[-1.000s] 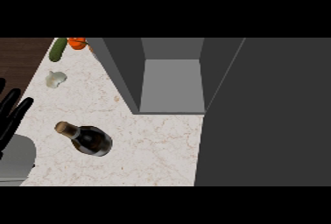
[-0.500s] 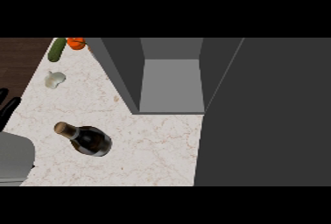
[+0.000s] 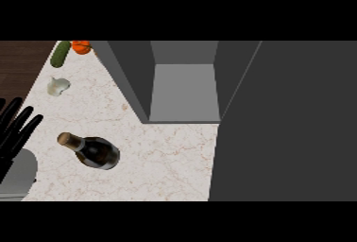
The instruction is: Pick up the wine, place it into the cabinet and close the cabinet
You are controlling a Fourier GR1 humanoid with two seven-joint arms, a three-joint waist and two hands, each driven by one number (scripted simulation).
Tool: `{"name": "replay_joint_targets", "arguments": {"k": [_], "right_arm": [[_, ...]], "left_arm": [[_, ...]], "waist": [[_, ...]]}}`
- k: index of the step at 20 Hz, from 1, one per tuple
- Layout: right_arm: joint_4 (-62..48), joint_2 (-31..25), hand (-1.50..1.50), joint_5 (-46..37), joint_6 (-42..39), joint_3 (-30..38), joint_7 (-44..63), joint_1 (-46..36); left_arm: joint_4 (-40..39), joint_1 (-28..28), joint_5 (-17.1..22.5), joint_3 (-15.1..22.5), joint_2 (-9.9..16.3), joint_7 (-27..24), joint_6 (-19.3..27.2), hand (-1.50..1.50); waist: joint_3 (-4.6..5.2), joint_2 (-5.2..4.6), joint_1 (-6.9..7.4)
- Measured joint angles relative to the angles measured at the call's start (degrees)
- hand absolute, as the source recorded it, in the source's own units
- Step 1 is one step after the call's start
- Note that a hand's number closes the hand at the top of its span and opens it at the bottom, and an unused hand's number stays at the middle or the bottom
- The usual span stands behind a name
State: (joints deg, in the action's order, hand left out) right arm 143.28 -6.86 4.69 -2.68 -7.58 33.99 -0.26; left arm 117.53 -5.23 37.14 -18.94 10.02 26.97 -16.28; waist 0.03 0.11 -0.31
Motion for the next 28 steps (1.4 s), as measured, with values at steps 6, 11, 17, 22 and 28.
{"name": "replay_joint_targets", "arguments": {"k": [6,11,17,22,28], "right_arm": [[-0.06,0.70,-1.50,-0.24,0.27,-1.00,0.41,-0.45],[-0.06,0.07,-1.50,-0.10,0.35,0.72,2.54,-3.13],[-0.23,0.41,-1.50,-0.05,-0.16,1.54,2.35,-3.36],[-0.27,1.27,-1.50,-0.19,-0.55,0.76,1.60,-1.94],[-0.37,1.52,-1.50,-0.38,-0.24,1.27,2.30,-3.60]], "left_arm": [[-7.63,0.57,-2.92,0.39,-0.98,-4.57,-3.76,-1.50],[-14.17,1.35,-7.59,-0.55,-1.69,-11.34,-5.94,-1.50],[-21.86,2.69,-12.69,-0.31,-2.47,-18.57,-7.74,-1.50],[-25.33,3.19,-14.63,0.27,-2.69,-21.05,-8.21,-1.50],[-33.48,4.50,-16.70,0.16,-1.64,-27.02,-11.48,-1.50]], "waist": [[0.00,-0.04,-0.04],[0.00,-0.06,-0.08],[0.00,-0.07,-0.07],[-0.02,-0.05,0.00],[0.00,-0.06,0.01]]}}
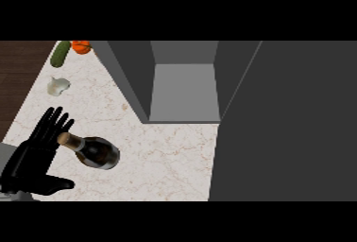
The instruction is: Pick up the wine, place it into the cabinet and close the cabinet
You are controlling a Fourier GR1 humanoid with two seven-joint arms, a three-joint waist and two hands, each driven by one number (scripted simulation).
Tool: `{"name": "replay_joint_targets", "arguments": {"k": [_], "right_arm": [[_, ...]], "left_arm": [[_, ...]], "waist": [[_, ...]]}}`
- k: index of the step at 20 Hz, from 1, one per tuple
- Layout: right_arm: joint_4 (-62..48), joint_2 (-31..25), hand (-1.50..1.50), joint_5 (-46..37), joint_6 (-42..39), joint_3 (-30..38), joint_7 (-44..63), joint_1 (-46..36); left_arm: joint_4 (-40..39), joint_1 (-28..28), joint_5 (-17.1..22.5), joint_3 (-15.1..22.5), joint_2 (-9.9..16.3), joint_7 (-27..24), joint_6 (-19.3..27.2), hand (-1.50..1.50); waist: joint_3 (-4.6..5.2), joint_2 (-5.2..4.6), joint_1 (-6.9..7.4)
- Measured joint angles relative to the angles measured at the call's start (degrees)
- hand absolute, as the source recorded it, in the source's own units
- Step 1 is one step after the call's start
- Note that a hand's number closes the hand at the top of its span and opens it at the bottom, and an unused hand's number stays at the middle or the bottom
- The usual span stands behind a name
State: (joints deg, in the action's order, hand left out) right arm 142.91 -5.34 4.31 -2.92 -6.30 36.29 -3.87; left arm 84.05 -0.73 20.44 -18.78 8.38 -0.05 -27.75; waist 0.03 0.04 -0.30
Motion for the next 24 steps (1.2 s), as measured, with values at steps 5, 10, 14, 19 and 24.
{"name": "replay_joint_targets", "arguments": {"k": [5,10,14,19,24], "right_arm": [[0.09,0.42,-1.50,-0.22,0.53,-0.89,0.99,-0.64],[0.24,0.22,-1.50,-0.27,0.38,-0.74,1.64,-1.07],[0.10,0.18,-1.50,-0.21,-0.28,0.40,0.87,-0.67],[0.43,0.05,-1.50,-0.12,0.63,0.03,3.79,-2.56],[0.34,0.06,-1.50,-0.20,1.11,-0.23,5.00,-3.92]], "left_arm": [[-5.16,1.42,-1.94,0.90,-0.40,-3.87,-0.91,-1.50],[-7.90,1.88,-3.17,1.62,-0.89,-6.47,-1.00,-1.50],[-12.18,2.88,-4.74,1.62,0.15,-9.65,-1.81,-1.50],[-16.62,4.87,-5.68,1.57,0.93,-12.50,-2.34,-1.50],[-19.22,5.10,-6.59,2.01,1.20,-14.62,-2.70,-1.50]], "waist": [[0.00,0.01,0.00],[-0.01,0.02,0.01],[-0.01,0.00,0.01],[0.00,0.02,-0.08],[0.00,0.03,0.01]]}}
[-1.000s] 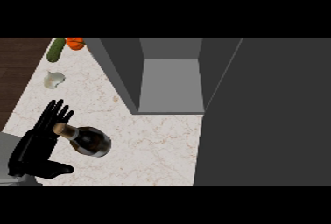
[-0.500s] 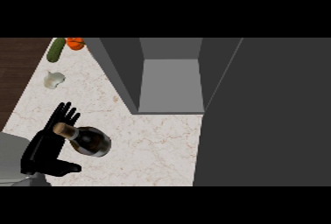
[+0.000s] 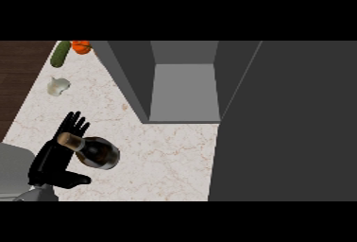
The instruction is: Pick up the wine, place it into the cabinet and close the cabinet
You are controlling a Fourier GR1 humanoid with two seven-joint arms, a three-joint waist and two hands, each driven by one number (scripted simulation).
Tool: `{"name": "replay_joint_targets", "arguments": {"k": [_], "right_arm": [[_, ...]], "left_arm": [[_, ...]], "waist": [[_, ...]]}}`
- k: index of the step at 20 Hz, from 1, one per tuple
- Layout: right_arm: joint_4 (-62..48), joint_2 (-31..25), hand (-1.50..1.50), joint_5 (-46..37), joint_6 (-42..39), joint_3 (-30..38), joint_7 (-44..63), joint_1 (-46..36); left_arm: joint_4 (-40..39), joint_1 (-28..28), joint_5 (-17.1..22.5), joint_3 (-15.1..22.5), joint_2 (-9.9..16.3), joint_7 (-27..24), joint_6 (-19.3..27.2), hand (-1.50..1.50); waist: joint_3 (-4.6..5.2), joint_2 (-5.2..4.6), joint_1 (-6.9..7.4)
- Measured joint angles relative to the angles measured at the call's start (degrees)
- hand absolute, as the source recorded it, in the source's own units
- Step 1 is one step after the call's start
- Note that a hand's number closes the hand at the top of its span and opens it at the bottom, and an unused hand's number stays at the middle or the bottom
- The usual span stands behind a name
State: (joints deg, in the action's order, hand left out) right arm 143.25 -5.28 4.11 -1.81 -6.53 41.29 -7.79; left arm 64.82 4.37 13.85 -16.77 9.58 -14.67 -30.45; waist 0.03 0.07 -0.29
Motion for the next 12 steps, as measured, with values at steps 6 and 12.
{"name": "replay_joint_targets", "arguments": {"k": [6,12], "right_arm": [[-0.25,0.34,-1.50,-0.21,-0.45,-0.18,-1.46,0.57],[-0.19,0.26,-1.50,-0.35,-0.40,-0.29,-0.79,0.16]], "left_arm": [[-6.92,1.45,-2.49,0.69,0.49,-5.05,-0.69,-1.50],[-9.97,2.71,-2.79,1.62,-0.44,-6.65,-0.62,-1.50]], "waist": [[-0.01,-0.04,-0.05],[-0.01,-0.03,-0.03]]}}
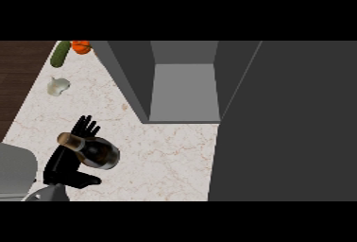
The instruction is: Pick up the wine, place it into the cabinet and close the cabinet
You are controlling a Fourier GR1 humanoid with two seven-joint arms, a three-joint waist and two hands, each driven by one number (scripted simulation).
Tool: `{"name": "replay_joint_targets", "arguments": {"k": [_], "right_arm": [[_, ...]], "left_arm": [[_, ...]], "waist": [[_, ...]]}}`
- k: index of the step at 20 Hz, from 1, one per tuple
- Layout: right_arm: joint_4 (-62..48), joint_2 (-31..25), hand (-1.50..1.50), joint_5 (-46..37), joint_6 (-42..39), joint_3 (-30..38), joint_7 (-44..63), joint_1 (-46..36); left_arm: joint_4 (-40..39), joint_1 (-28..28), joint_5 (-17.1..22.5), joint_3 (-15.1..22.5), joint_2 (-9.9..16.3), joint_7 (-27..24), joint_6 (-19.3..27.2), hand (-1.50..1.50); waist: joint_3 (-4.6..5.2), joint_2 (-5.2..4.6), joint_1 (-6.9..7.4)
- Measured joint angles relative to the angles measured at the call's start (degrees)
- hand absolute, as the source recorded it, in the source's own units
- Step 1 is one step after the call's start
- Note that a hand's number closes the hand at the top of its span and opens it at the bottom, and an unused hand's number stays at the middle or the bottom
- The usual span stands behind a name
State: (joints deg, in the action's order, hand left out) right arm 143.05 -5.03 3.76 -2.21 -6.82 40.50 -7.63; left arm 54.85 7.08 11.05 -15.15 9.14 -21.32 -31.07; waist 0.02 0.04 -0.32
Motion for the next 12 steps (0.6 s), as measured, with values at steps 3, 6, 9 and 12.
{"name": "replay_joint_targets", "arguments": {"k": [3,6,9,12], "right_arm": [[-0.02,-0.01,-1.50,0.02,-0.65,0.41,-1.18,0.92],[0.01,-0.09,-1.50,0.04,-0.48,0.82,-0.63,0.57],[-0.01,0.00,-1.50,0.10,-0.90,0.80,-0.96,1.33],[-0.02,0.29,-1.50,0.16,-1.12,0.72,-1.57,1.77]], "left_arm": [[-3.49,1.61,0.08,-0.53,0.62,-1.97,-0.54,-1.50],[-5.55,2.87,-0.12,-0.20,-0.42,-3.83,-0.13,1.50],[-7.38,3.88,1.11,-0.30,0.19,-3.91,-2.83,1.50],[-8.20,4.93,1.07,0.61,0.12,-3.90,-4.13,1.50]], "waist": [[0.01,-0.02,-0.07],[0.00,-0.01,-0.08],[-0.01,-0.01,-0.12],[-0.01,0.01,-0.14]]}}
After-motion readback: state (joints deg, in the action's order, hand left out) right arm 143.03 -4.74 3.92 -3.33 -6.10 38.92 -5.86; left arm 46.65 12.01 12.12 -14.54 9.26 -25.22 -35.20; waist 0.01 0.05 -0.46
